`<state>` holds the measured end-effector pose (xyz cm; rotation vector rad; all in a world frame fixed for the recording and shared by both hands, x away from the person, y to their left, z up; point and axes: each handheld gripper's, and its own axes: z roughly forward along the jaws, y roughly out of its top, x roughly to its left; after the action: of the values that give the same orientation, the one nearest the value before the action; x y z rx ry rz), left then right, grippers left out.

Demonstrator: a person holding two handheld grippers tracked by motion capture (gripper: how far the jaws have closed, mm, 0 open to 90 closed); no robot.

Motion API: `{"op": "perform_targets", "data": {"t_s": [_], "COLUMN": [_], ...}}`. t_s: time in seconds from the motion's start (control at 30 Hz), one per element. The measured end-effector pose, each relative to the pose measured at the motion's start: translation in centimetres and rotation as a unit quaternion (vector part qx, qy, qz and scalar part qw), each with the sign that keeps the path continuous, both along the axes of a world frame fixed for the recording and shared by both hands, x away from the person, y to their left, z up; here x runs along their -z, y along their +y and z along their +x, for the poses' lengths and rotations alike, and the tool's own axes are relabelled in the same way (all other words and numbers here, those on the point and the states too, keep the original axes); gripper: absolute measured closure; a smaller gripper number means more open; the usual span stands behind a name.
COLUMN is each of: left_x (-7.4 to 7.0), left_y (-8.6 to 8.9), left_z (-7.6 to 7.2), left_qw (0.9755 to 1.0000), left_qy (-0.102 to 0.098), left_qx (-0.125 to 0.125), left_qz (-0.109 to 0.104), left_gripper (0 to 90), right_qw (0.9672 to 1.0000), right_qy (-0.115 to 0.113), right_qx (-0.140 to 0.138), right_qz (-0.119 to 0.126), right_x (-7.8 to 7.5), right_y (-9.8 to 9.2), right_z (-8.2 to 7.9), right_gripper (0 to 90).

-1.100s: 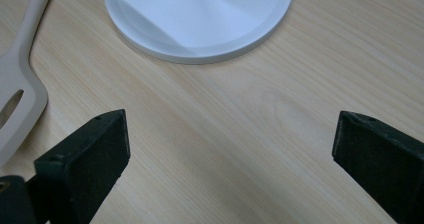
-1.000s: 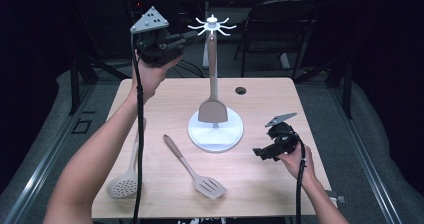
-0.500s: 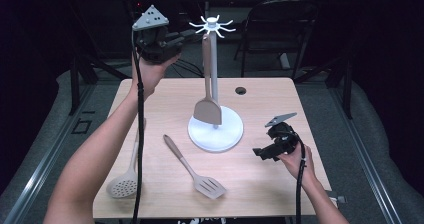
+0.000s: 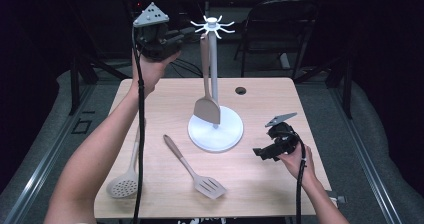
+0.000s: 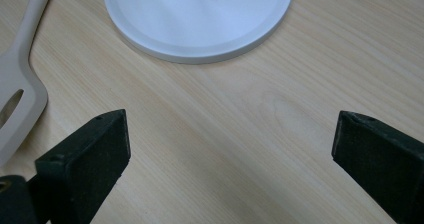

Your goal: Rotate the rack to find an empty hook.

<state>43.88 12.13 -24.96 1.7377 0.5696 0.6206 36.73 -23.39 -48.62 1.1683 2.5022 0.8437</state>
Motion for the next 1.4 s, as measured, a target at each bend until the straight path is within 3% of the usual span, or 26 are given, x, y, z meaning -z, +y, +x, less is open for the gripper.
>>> {"op": "perform_targets", "data": {"t_s": [0.1, 0.33, 0.47, 0.57, 0.97, 1.2, 1.4], "left_x": [0.1, 0.6, 1.2, 2.0, 5.8, 8.1, 10.7], "left_y": [0.3, 1.2, 1.7, 2.0, 3.9, 5.0, 6.0], "left_z": [-0.1, -0.9, -1.5, -1.7, -2.2, -2.7, -3.3], "left_qw": [0.9999, 0.9997, 0.9995, 0.9988, 0.9954, 0.9932, 0.9897], "left_qy": [0.008, 0.02, 0.03, 0.044, 0.087, 0.109, 0.134], "left_qx": [0.002, 0.012, 0.01, 0.007, -0.003, -0.011, -0.018], "left_qz": [-0.012, -0.008, -0.001, 0.019, 0.04, 0.041, 0.047], "left_gripper": [89.8, 68.7, 55.0, 47.5, 27.6, 21.5, 17.2], "right_qw": [1.0, 1.0, 1.0, 0.9999, 0.9998, 0.9997, 0.9995], "right_qy": [0.002, 0.005, 0.007, 0.009, 0.014, 0.017, 0.019], "right_qx": [0.002, -0.002, -0.005, -0.005, -0.016, -0.02, -0.025], "right_qz": [0.0, -0.001, 0.0, 0.0, -0.003, -0.002, -0.005], "right_x": [0.0, 0.1, 0.1, 0.3, 0.6, 0.6, 0.5], "right_y": [0.0, 0.2, 0.4, 0.6, 1.0, 1.4, 1.8], "right_z": [0.0, 0.0, 0.0, 0.0, 0.0, -0.1, -0.2], "right_gripper": [3.9, 3.5, 3.5, 3.7, 3.6, 3.6, 3.6]}}
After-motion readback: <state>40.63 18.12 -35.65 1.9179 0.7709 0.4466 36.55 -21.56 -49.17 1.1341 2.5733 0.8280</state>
